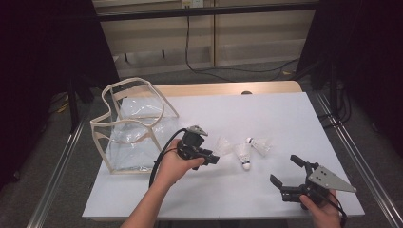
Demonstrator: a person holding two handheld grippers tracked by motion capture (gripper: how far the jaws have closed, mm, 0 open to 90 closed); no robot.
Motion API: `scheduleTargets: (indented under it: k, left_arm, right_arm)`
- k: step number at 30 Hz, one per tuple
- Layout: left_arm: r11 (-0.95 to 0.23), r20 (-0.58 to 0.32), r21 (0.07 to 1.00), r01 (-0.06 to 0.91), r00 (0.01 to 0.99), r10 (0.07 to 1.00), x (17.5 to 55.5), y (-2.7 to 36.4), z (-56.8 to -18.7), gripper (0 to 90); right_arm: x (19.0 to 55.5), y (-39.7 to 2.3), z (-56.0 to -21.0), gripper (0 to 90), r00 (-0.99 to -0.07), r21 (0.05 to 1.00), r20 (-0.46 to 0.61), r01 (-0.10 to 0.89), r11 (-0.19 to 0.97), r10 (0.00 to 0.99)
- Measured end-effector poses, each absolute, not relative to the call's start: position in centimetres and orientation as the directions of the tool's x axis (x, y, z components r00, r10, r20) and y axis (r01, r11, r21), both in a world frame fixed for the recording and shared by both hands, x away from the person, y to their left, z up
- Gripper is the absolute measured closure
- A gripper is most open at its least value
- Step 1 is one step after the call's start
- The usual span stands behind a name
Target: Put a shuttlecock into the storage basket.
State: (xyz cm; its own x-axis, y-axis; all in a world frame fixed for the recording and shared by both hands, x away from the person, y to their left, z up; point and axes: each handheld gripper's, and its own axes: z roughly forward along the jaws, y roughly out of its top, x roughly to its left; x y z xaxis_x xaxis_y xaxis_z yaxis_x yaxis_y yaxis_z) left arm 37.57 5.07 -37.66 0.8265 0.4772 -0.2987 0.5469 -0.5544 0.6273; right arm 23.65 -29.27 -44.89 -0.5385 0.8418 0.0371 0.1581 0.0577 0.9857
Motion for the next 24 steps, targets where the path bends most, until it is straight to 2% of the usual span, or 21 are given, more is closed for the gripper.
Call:
scheduleTargets:
  k: [24]
  left_arm:
    - [-0.559, -0.316, 0.615, 0.557, 0.823, 0.472, 38.5, 5.0, -35.2, 65.7]
  right_arm:
    - [23.6, -29.2, -44.9, 1.1, -0.538, 0.985, 0.039, 0.16, 0.057, 0.842]
